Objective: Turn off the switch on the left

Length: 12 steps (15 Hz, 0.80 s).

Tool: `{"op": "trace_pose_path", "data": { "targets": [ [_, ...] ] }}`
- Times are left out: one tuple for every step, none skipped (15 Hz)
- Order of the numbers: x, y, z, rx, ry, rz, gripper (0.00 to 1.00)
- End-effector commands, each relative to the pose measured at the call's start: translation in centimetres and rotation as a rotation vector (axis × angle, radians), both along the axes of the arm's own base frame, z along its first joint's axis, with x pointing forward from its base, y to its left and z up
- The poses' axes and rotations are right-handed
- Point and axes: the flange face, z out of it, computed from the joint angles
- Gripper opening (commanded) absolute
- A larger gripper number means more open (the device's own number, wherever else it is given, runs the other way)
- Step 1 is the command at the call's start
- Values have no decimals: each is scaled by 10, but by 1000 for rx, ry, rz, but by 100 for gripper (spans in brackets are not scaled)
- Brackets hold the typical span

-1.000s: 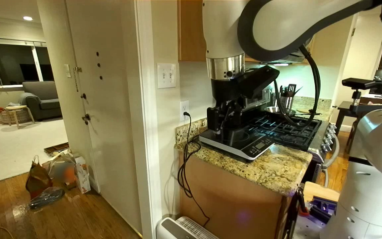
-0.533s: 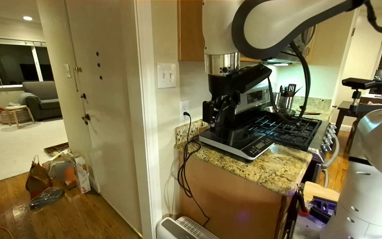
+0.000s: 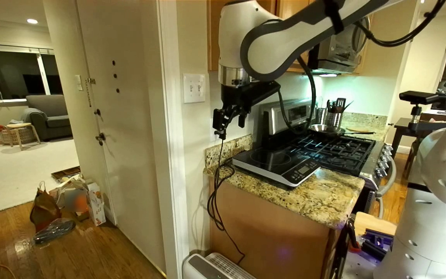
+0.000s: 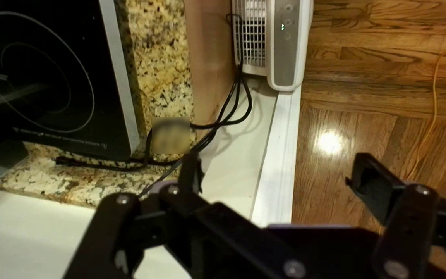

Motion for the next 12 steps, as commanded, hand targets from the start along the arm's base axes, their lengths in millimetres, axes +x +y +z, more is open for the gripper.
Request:
{"op": "trace_pose_path", "data": {
  "targets": [
    [11, -1, -2, -12, -8, 14, 100],
    [19, -2, -4, -18, -11, 22, 100],
    [25, -2, -6, -19, -9, 25, 100],
    [28, -1, -7, -19, -7, 27, 100],
    [29, -1, -6, -20, -8, 28, 100],
    [29, -1, -5, -20, -10, 28, 100],
    [29, -1, -5, -20, -10, 28, 100],
    [30, -1, -5, -20, -11, 28, 100],
    [30, -1, -5, -21, -11, 28, 100],
    [30, -1, -5, -21, -11, 28, 100],
    [30, -1, -5, -21, -11, 28, 100],
    [30, -1, -5, -21, -11, 28, 100]
  ]
}}
